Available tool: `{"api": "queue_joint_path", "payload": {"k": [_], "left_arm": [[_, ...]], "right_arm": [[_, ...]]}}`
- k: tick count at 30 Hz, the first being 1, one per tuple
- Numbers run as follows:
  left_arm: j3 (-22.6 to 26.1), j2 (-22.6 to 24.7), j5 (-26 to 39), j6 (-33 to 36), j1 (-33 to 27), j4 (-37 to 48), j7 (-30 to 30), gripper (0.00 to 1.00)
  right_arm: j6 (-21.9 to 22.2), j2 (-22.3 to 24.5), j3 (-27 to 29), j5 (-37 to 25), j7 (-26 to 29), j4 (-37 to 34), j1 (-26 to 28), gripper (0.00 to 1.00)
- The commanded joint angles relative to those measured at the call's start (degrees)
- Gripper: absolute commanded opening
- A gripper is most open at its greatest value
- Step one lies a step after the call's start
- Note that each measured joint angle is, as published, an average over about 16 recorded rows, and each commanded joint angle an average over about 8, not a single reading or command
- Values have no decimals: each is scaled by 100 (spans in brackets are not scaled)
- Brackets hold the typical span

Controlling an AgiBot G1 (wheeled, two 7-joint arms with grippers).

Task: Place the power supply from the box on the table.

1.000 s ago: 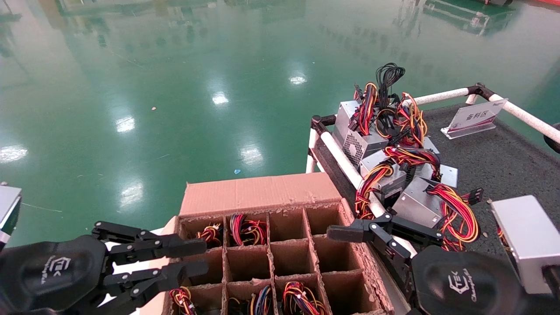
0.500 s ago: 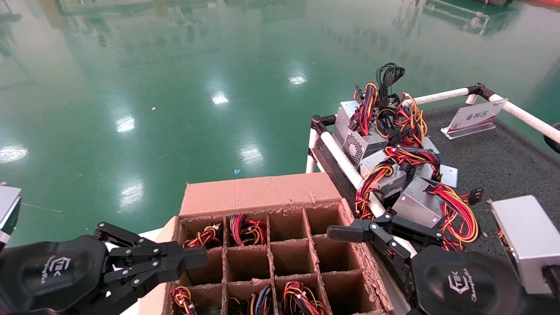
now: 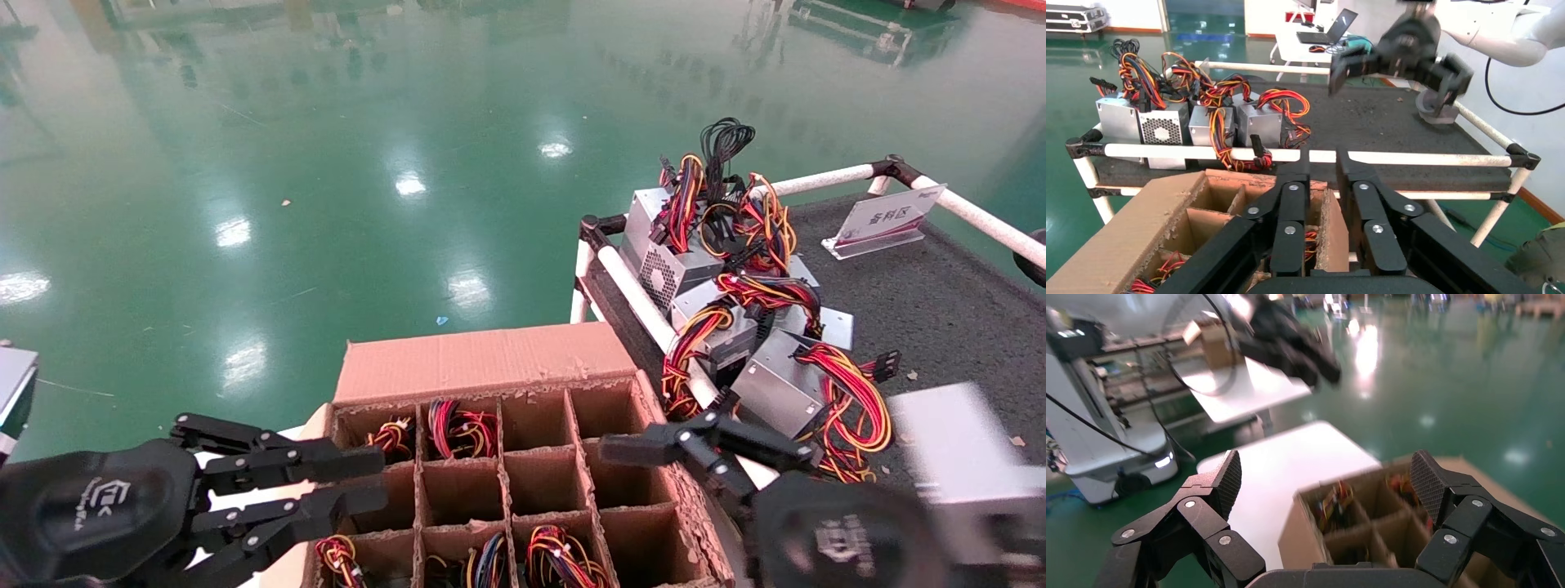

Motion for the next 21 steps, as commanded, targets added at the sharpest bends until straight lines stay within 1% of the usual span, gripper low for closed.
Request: {"api": "queue_joint_path", "payload": {"k": [1, 6, 16, 21], "left_arm": [[0, 0, 0, 0, 0, 0, 0, 100], [0, 0, 0, 0, 0, 0, 0, 100], [0, 0, 0, 0, 0, 0, 0, 100], [0, 0, 0, 0, 0, 0, 0, 100]], "right_arm": [[100, -25, -58, -160, -13, 27, -38, 100], [434, -104, -208, -570, 31, 139, -126, 100], [961, -193, -476, -1441, -111, 242, -310, 100], [1205, -268, -595, -1795, -71, 272, -346, 100]]}}
